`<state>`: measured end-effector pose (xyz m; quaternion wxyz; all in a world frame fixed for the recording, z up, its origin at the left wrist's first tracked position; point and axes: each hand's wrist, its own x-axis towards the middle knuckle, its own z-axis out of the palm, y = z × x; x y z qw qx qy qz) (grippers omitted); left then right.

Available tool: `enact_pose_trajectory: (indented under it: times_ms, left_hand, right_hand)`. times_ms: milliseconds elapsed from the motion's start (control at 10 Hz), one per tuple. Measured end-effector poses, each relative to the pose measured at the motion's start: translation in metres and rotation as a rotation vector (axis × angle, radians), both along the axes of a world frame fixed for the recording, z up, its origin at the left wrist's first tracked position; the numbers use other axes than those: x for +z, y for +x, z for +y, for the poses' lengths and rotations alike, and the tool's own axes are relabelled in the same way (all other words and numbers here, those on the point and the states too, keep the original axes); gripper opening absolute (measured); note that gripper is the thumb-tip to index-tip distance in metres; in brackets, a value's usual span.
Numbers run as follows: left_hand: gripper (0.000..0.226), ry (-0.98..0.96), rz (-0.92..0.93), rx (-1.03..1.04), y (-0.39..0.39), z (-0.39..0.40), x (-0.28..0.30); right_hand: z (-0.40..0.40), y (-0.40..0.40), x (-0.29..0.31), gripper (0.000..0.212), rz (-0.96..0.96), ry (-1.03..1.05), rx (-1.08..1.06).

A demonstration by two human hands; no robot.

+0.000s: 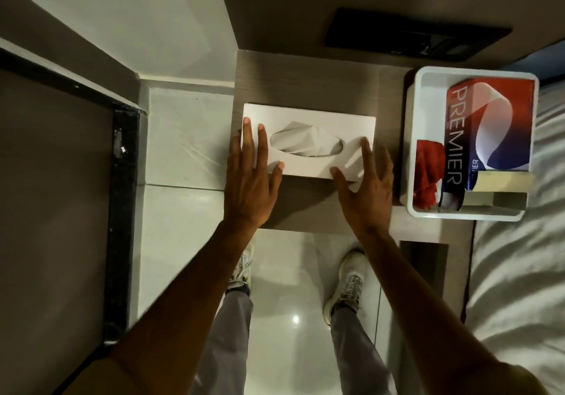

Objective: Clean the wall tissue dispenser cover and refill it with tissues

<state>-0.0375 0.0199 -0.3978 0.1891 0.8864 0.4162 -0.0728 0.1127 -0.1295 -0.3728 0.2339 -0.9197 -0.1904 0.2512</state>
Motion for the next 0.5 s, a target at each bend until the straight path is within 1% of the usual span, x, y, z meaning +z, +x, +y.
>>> enact_pose_trajectory:
  times_ms: [100,200,300,400,500]
  left_hand:
    - [0.073,0.017,0.024,-0.035,0.000,0.000,0.003]
    - [0.073,0.018,0.048,-0.056,0.001,0.002,0.005]
    - [0.074,0.005,0.076,-0.069,0.001,0.001,0.010]
    - [0.072,-0.045,0.037,-0.060,0.003,0.002,0.016]
    - [0.069,-0.061,-0.009,0.045,-0.009,-0.003,0.030]
  right_hand:
    - [-0.005,-0.001,-0.005,0.082,0.093,0.079,-0.014]
    - [-0.003,0.001,-0.010,0.082,0.105,0.108,-0.026]
    - [-0.002,0.001,-0.008,0.083,0.116,0.088,-0.042]
    - [-0.001,0.001,-0.006,0.082,0.114,0.085,-0.019]
    - [-0.005,-0.003,0.011,0.080,0.097,0.123,-0.036]
